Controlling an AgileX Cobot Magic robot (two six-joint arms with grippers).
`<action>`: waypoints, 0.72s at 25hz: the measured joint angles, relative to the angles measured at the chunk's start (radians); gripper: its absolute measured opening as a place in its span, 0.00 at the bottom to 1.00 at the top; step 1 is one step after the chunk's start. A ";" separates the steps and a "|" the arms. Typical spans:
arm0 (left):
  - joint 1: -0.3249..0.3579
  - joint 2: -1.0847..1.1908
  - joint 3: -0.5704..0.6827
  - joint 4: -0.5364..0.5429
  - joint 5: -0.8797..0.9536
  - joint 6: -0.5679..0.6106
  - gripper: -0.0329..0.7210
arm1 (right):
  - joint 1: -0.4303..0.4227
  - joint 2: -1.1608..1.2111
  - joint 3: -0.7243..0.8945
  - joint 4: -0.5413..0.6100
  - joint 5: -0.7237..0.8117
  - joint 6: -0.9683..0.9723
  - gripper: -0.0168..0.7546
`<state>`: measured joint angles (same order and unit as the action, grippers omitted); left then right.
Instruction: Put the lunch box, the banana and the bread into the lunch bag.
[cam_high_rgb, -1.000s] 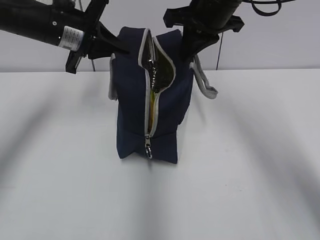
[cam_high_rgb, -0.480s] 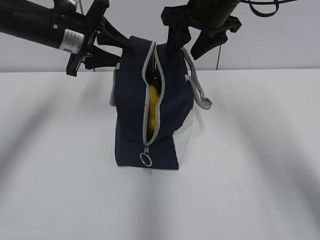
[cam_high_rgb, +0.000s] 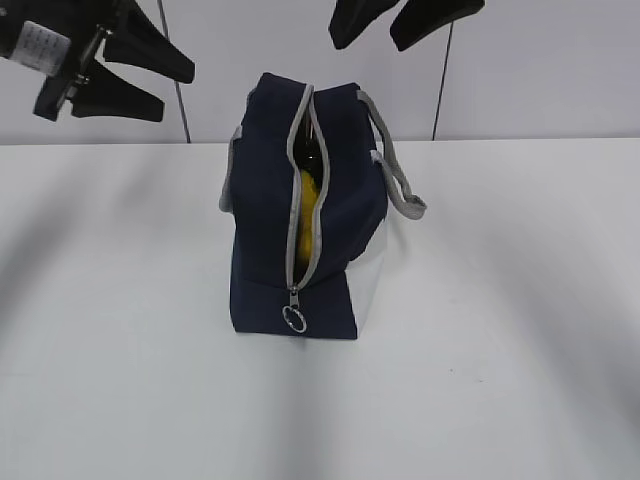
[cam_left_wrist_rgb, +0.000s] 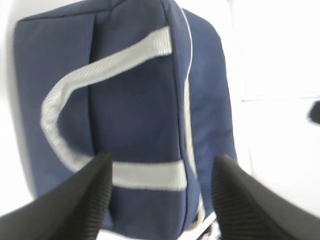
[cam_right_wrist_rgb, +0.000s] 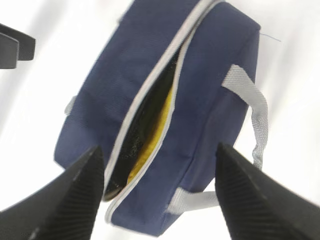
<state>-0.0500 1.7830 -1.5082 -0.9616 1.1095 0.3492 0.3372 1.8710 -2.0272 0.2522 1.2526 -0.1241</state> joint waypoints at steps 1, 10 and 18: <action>0.000 -0.026 0.000 0.039 0.008 -0.011 0.62 | 0.014 -0.023 0.012 -0.016 0.000 0.000 0.69; -0.001 -0.195 0.000 0.249 0.113 -0.077 0.61 | 0.208 -0.174 0.168 -0.259 0.002 -0.008 0.68; -0.109 -0.316 -0.001 0.397 0.129 -0.117 0.58 | 0.264 -0.298 0.346 -0.286 -0.022 0.001 0.68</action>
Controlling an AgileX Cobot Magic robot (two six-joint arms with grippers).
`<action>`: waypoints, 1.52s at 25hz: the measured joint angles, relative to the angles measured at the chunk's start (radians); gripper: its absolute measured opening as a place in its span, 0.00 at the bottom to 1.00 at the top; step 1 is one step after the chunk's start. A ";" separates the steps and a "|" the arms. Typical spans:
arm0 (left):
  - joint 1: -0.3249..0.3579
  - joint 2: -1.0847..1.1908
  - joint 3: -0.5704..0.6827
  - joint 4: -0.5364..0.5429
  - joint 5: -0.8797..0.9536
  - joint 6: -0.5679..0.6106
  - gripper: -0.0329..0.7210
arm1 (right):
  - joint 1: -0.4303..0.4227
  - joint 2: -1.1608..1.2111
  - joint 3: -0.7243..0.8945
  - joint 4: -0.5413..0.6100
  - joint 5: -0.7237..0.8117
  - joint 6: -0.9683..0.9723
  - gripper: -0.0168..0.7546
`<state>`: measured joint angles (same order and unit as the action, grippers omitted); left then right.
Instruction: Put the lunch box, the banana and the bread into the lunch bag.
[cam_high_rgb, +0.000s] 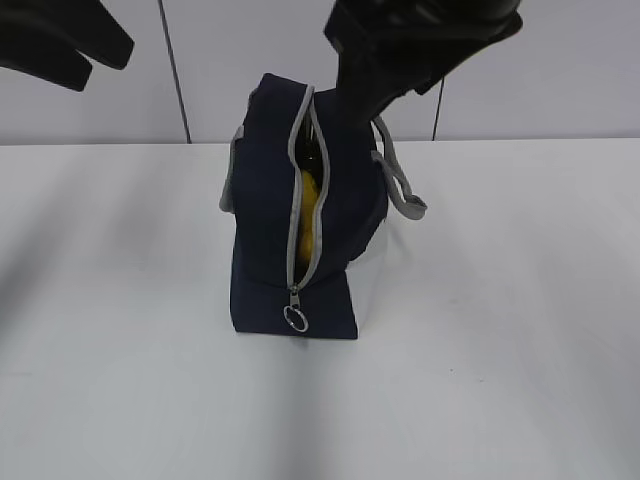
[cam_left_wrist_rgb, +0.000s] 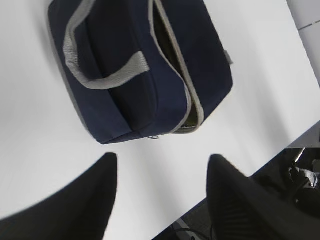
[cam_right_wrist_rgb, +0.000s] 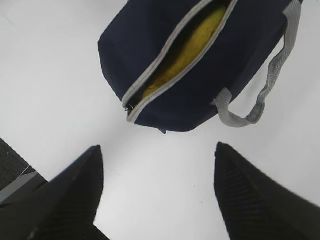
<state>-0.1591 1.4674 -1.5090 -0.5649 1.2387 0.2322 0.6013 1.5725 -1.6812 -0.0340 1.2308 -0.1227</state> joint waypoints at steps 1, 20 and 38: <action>-0.019 -0.008 0.000 0.004 0.001 -0.001 0.58 | 0.000 -0.026 0.037 0.000 -0.034 0.000 0.68; -0.070 -0.017 0.132 0.038 -0.019 -0.002 0.55 | 0.002 -0.338 1.031 0.034 -1.327 -0.052 0.68; -0.070 -0.017 0.149 0.082 -0.076 -0.002 0.55 | 0.002 -0.264 1.206 0.034 -1.592 -0.017 0.68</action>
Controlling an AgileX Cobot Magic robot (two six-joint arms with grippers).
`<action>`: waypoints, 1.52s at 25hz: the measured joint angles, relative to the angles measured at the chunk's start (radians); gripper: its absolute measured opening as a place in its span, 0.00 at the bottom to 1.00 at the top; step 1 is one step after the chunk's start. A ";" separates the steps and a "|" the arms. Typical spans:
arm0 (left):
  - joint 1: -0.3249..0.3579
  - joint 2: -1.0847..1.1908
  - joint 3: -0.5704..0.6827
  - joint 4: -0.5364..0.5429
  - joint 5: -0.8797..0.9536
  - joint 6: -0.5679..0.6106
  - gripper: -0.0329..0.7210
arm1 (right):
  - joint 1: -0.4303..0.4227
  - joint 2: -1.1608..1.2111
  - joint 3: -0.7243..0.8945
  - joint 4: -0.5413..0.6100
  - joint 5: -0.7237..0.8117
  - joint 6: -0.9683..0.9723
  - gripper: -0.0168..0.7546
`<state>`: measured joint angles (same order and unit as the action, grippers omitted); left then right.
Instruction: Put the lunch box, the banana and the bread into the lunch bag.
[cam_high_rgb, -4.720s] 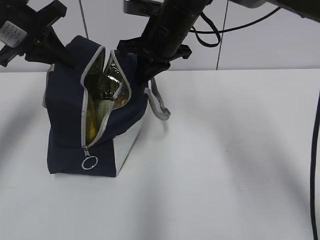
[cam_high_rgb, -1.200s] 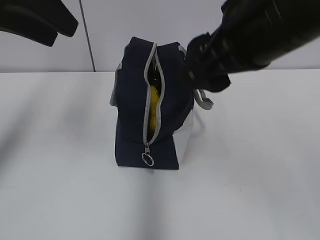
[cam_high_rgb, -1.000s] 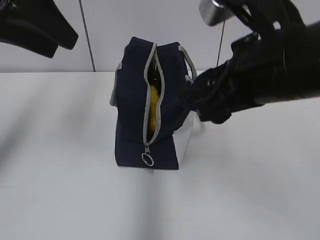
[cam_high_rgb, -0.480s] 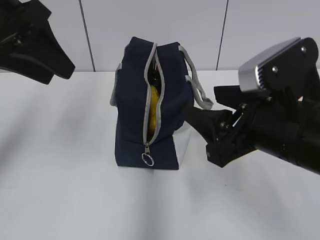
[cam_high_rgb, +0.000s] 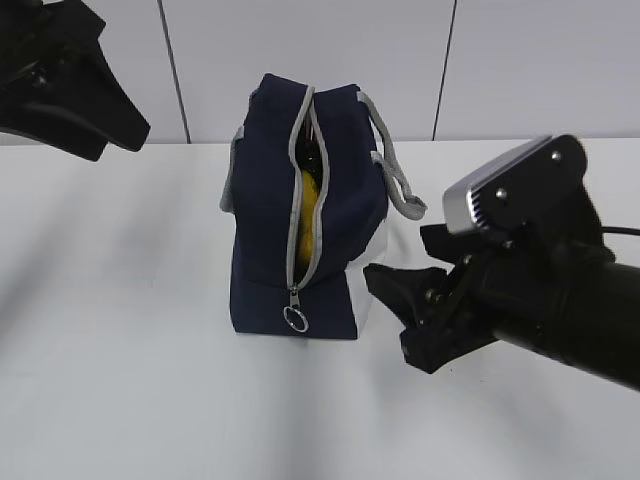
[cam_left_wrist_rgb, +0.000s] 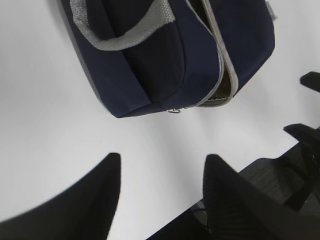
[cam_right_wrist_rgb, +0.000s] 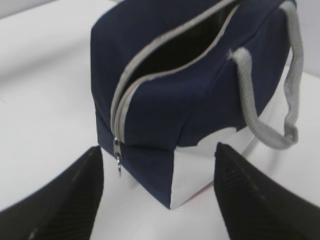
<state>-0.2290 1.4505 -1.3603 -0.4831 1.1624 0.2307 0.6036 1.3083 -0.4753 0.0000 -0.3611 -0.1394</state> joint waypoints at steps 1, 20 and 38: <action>0.000 0.000 0.000 0.001 -0.004 0.000 0.55 | 0.000 0.027 0.000 0.000 0.000 0.000 0.68; 0.000 0.000 0.000 0.010 -0.057 0.000 0.55 | 0.000 0.238 0.000 -0.190 -0.142 0.070 0.63; 0.000 0.001 0.014 0.011 -0.054 0.000 0.55 | 0.000 0.570 -0.097 -0.291 -0.411 0.215 0.59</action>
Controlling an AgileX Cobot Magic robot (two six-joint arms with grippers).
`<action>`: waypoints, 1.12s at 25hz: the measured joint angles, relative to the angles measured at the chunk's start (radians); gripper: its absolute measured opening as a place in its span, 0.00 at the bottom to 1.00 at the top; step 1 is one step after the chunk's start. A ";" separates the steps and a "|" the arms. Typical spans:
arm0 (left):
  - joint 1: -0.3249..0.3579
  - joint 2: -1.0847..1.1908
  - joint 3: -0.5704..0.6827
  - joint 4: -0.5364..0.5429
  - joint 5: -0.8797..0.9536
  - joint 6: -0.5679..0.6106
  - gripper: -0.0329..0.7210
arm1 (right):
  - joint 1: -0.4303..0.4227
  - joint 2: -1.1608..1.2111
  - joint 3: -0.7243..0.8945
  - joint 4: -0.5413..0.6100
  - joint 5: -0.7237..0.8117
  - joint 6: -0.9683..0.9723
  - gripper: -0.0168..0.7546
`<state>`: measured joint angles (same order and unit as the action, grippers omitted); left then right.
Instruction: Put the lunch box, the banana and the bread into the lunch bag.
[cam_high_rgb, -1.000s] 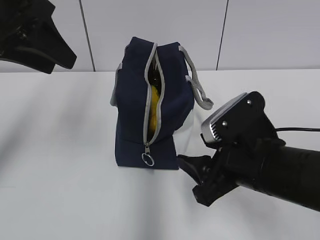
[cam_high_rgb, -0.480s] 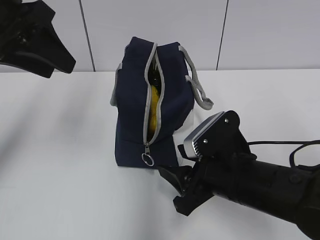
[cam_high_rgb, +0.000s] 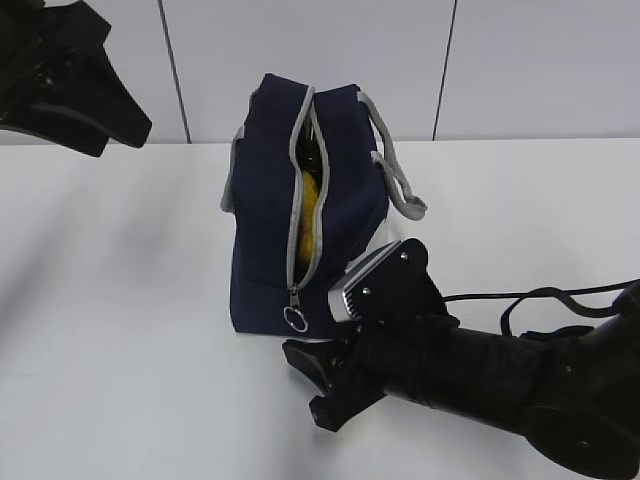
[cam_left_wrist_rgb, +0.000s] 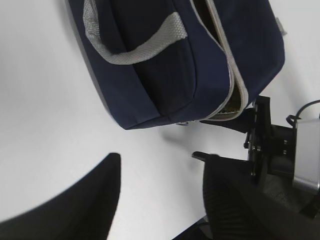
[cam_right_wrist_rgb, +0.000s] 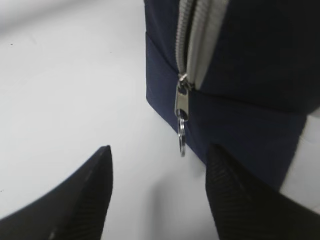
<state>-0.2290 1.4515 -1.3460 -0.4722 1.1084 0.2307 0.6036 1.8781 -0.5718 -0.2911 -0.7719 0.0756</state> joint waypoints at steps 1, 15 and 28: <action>0.000 0.000 0.000 0.000 0.000 0.000 0.55 | 0.000 0.013 -0.010 -0.002 -0.002 0.005 0.58; 0.000 0.000 0.000 0.000 0.000 0.000 0.55 | 0.000 0.107 -0.088 0.006 -0.019 0.014 0.44; 0.000 0.000 0.000 0.000 0.000 0.000 0.55 | 0.000 0.129 -0.091 0.065 -0.068 0.014 0.17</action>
<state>-0.2290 1.4515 -1.3460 -0.4722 1.1084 0.2307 0.6036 2.0067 -0.6626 -0.2260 -0.8402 0.0895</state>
